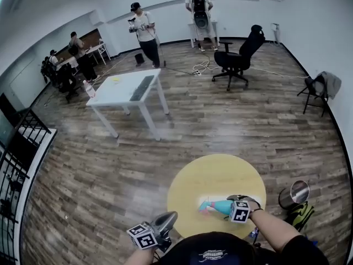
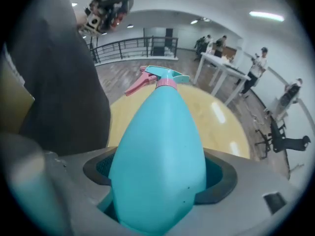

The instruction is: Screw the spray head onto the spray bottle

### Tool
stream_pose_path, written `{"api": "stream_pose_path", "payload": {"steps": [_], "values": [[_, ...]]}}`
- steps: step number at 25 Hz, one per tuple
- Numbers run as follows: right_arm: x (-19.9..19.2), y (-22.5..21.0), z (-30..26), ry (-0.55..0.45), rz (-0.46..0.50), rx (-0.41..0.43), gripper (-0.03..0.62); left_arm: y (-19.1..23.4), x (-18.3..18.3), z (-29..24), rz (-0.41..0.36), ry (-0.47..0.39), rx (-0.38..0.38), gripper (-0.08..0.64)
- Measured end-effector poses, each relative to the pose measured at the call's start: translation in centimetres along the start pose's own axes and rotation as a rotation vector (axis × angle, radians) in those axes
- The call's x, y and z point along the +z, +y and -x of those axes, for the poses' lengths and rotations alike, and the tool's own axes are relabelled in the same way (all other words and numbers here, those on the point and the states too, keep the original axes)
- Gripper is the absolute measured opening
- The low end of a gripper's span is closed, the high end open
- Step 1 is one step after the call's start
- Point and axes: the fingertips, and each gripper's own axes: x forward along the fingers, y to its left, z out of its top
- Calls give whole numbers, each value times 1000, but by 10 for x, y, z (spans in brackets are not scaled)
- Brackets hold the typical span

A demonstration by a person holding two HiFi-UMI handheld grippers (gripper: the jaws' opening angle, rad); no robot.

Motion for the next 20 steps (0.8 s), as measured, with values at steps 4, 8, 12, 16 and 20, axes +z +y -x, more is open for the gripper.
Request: {"api": "stream_pose_path", "payload": {"steps": [4, 8, 12, 16, 20], "values": [[54, -33, 131, -167, -9, -270, 457, -5, 32, -29, 7, 90, -178, 14], [89, -37, 220, -123, 121, -473, 457, -51, 63, -74, 16, 312, -449, 166], [112, -18, 244, -31, 250, -520, 457, -116, 46, -97, -83, 563, -626, 436], [130, -6, 252, -14, 318, -541, 457, -146, 25, -109, -206, 592, -642, 229], [130, 8, 253, -29, 312, -452, 454, -152, 14, -102, -572, 566, -603, 184]]}}
